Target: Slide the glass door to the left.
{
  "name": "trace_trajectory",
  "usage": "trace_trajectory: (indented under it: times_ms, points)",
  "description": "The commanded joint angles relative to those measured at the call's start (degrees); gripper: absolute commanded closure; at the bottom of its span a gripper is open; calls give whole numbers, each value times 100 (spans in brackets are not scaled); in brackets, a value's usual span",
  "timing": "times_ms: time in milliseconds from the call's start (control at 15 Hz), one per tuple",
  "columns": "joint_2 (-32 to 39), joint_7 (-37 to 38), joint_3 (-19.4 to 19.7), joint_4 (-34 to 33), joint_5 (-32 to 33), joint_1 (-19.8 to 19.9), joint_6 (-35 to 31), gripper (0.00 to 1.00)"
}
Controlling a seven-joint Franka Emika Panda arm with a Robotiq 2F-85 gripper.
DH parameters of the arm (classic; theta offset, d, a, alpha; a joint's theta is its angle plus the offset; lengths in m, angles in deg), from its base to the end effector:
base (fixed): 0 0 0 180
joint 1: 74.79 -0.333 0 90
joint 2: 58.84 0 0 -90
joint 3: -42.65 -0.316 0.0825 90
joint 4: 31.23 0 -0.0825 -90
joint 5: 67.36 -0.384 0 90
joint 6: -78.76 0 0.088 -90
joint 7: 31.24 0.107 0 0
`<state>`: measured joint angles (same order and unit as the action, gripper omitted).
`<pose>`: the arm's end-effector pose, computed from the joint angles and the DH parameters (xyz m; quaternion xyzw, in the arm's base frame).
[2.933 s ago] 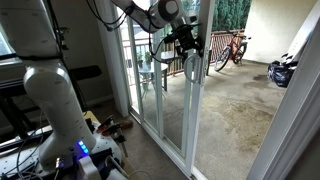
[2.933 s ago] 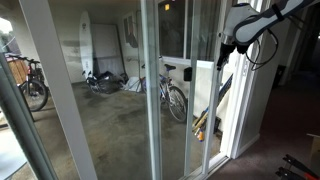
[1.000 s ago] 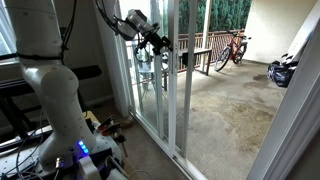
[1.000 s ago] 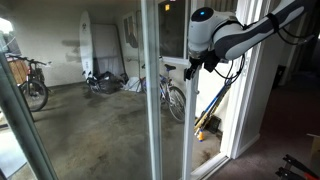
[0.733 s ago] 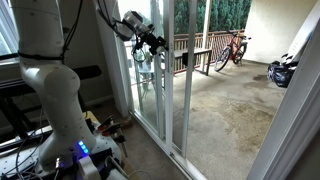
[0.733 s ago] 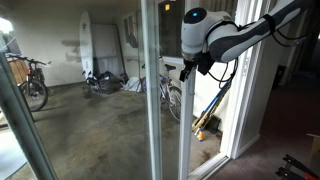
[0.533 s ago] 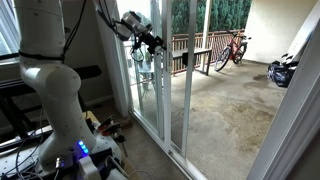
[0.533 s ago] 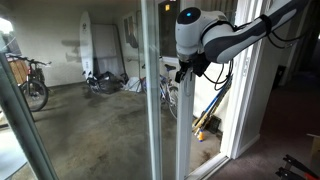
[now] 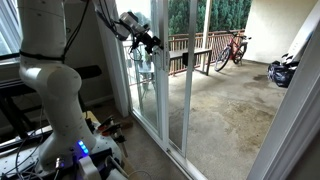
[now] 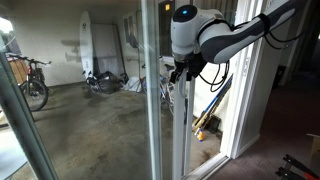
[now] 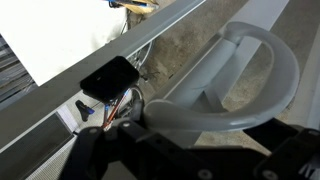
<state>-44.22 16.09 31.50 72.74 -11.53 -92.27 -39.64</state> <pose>0.5813 0.2587 0.4202 0.9179 0.0714 0.2440 0.3047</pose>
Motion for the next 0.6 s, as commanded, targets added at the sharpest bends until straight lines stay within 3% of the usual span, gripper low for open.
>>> trace_trajectory:
  times_ms: [0,333,533]
  points:
    - [6,-9,14,-18,-11,-20,14,0]
    - [6,-9,14,-18,-11,-20,14,0]
    - [-166,-63,-75,304,88,-15,-531,0]
